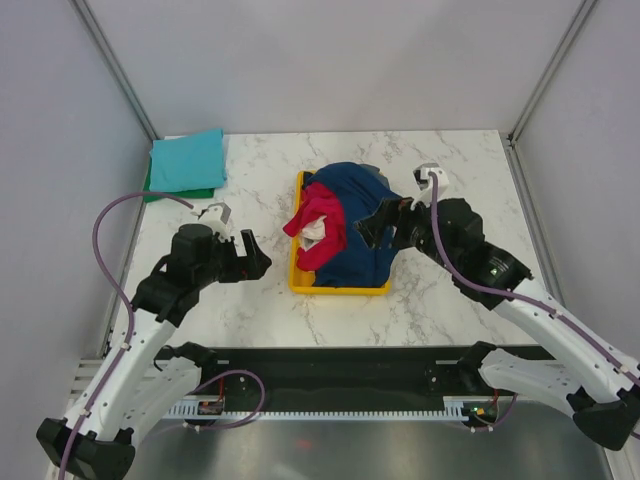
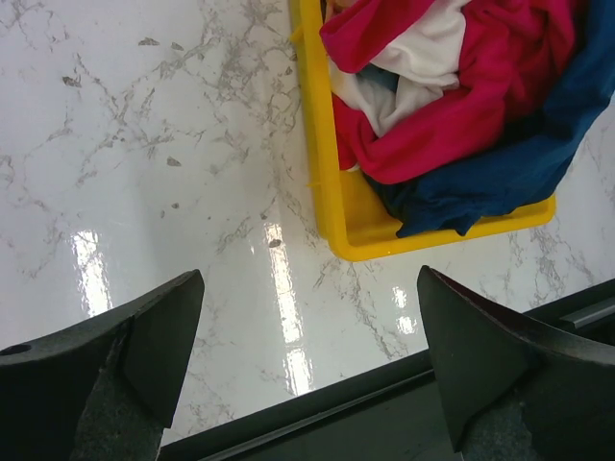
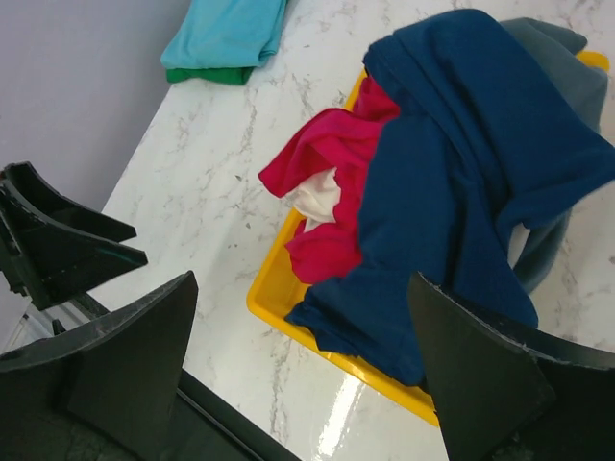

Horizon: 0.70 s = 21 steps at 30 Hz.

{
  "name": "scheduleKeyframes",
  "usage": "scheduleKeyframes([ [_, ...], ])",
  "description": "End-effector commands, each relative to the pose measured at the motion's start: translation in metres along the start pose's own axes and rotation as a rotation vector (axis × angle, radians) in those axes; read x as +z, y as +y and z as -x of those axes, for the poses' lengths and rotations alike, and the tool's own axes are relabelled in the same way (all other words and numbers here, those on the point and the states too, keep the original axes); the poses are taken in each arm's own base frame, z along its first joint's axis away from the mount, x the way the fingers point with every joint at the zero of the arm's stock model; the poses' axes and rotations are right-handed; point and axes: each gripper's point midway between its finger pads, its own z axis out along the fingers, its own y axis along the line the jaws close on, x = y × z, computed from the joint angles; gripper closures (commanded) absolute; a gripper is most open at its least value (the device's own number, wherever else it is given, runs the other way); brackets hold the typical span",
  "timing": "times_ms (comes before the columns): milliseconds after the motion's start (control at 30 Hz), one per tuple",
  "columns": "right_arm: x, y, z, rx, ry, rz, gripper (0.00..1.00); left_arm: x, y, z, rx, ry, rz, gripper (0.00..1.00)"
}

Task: Fold and stack the t-shirts

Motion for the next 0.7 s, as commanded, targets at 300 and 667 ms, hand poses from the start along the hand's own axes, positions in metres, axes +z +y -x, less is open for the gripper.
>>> scheduleKeyframes([
  [300, -0.005, -0.028, -0.027, -0.029, 0.065, -0.110, 0.02, -0.024, -0.007, 0.020, 0.000, -0.105, -0.025, 0.00],
  [667, 0.070, -0.060, -0.051, -0.078, 0.195, -0.339, 0.12, -0.026, 0.003, 0.018, 0.004, -0.118, 0.022, 0.00],
])
